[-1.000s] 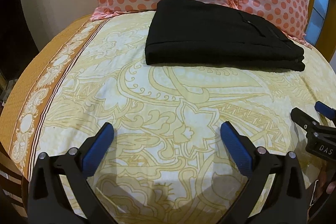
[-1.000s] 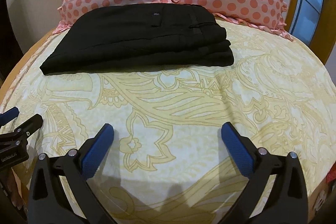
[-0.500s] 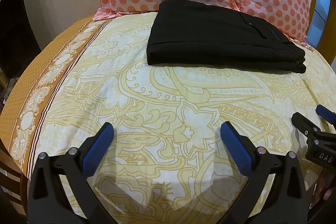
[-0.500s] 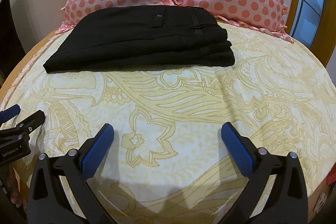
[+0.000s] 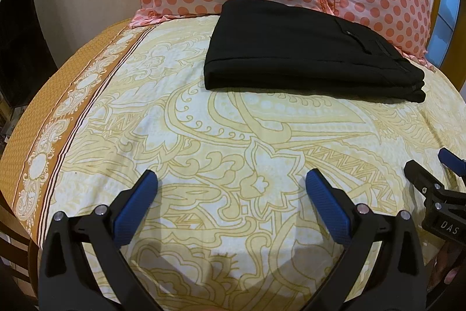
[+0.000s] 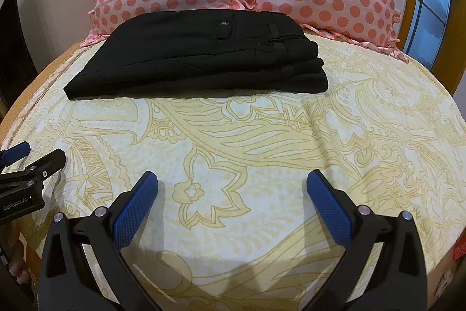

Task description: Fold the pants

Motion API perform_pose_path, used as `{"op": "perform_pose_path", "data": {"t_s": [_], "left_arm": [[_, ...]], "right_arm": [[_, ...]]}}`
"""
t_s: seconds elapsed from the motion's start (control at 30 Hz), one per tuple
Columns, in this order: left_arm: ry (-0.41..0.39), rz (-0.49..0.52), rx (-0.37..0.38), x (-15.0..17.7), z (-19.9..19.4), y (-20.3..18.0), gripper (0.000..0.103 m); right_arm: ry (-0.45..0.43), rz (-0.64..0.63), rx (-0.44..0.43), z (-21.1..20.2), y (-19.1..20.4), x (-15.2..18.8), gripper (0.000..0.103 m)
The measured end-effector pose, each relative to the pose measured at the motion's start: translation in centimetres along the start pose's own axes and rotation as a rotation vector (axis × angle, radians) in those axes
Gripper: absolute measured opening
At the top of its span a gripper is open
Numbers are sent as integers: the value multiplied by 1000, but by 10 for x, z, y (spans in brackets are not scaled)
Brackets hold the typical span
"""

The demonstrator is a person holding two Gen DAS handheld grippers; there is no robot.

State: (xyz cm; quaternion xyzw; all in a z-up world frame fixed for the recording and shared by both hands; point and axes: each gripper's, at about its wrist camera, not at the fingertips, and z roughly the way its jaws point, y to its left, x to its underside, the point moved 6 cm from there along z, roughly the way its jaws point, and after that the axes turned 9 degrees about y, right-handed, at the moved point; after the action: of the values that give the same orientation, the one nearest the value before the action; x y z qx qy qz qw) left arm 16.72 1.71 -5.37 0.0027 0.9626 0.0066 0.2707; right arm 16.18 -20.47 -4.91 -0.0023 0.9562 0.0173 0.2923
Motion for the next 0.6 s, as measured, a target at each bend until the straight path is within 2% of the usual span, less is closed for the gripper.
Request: {"op": "perform_pose_path", "data": {"t_s": [0.6], "left_arm": [[6, -2, -3, 1, 0, -1, 101]], "right_arm": [[-5, -4, -4, -1, 1, 0, 102]]}}
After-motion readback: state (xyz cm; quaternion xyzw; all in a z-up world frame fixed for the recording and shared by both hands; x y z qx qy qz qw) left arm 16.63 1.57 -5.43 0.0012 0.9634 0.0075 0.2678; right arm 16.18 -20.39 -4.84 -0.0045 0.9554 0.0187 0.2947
